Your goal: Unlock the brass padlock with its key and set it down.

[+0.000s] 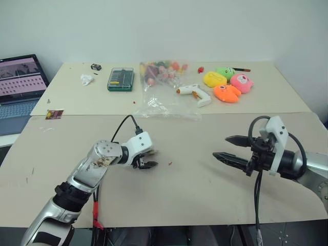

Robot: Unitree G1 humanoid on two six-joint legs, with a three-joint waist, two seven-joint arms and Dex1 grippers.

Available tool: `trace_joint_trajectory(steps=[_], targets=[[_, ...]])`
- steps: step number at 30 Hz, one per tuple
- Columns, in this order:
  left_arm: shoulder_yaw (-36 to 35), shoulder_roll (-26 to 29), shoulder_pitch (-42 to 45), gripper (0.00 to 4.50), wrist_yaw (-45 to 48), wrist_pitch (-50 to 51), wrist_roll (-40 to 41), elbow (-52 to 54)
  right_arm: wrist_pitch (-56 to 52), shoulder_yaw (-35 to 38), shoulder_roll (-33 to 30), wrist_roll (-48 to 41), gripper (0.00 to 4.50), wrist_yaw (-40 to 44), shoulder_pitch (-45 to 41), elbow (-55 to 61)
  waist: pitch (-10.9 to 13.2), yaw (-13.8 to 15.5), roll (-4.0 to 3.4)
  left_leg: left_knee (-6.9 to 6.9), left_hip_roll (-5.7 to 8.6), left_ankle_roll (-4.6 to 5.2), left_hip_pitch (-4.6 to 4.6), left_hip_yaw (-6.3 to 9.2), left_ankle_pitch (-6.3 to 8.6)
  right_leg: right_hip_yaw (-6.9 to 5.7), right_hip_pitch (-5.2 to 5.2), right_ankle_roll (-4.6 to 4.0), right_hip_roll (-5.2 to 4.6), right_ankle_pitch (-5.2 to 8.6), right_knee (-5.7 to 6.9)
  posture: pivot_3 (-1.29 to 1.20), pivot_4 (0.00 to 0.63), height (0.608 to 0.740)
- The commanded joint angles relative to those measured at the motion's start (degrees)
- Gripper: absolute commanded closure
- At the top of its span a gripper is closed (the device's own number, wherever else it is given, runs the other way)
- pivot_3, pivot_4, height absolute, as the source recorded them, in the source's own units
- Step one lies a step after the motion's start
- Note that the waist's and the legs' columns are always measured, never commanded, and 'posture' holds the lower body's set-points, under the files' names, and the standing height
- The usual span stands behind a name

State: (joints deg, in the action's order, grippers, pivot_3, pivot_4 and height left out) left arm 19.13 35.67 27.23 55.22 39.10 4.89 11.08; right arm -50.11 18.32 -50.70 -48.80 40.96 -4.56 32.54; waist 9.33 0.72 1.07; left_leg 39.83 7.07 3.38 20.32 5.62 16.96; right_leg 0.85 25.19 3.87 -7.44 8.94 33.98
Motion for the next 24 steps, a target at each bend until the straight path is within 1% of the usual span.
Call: trace_joint_trajectory(steps=[1,8,13,19,24], targets=[[-2.8,2.3,3.4,1.02,4.4,-1.0,3.2,-0.5,2.0,0.5,0.7,0.2,0.00,0.1,-0.5,0.7,0.0,0.0,0.00,0.00,0.00,0.00,0.00,0.00,0.00,0.00,0.00,0.00,0.00,0.00,0.01,0.00,0.150,0.740],[-3.6,4.3,6.0,1.02,6.4,-5.0,3.4,-6.2,2.4,-0.6,1.7,1.1,0.00,0.0,-1.4,0.4,0.0,-0.2,-0.01,-0.02,0.00,-0.02,0.00,-0.01,-0.01,-0.01,0.02,-0.02,0.00,0.01,0.00,0.00,0.150,0.740],[-4.3,4.5,7.6,1.02,6.4,-7.2,2.9,-9.2,2.7,-1.2,2.2,1.6,0.00,0.0,-1.5,0.2,0.0,0.0,0.02,-0.02,0.00,-0.05,0.04,-0.01,-0.03,-0.01,0.05,-0.04,0.00,0.01,-0.01,0.00,0.150,0.740],[-4.1,3.5,6.4,1.02,7.2,-9.7,4.2,-9.2,2.7,-1.9,2.8,2.1,0.00,-0.3,-2.0,0.0,0.0,0.0,0.02,-0.03,0.00,-0.06,0.05,0.00,-0.02,0.00,0.06,-0.04,-0.01,0.01,-0.02,0.00,0.150,0.740],[-2.0,4.2,4.2,1.02,9.4,-17.0,2.2,-10.9,2.5,-1.6,2.8,2.2,0.00,0.1,-1.6,0.2,0.1,-0.1,0.01,-0.03,0.00,-0.07,0.05,0.00,-0.02,0.00,0.07,-0.05,-0.01,0.01,-0.02,0.00,0.150,0.740]])
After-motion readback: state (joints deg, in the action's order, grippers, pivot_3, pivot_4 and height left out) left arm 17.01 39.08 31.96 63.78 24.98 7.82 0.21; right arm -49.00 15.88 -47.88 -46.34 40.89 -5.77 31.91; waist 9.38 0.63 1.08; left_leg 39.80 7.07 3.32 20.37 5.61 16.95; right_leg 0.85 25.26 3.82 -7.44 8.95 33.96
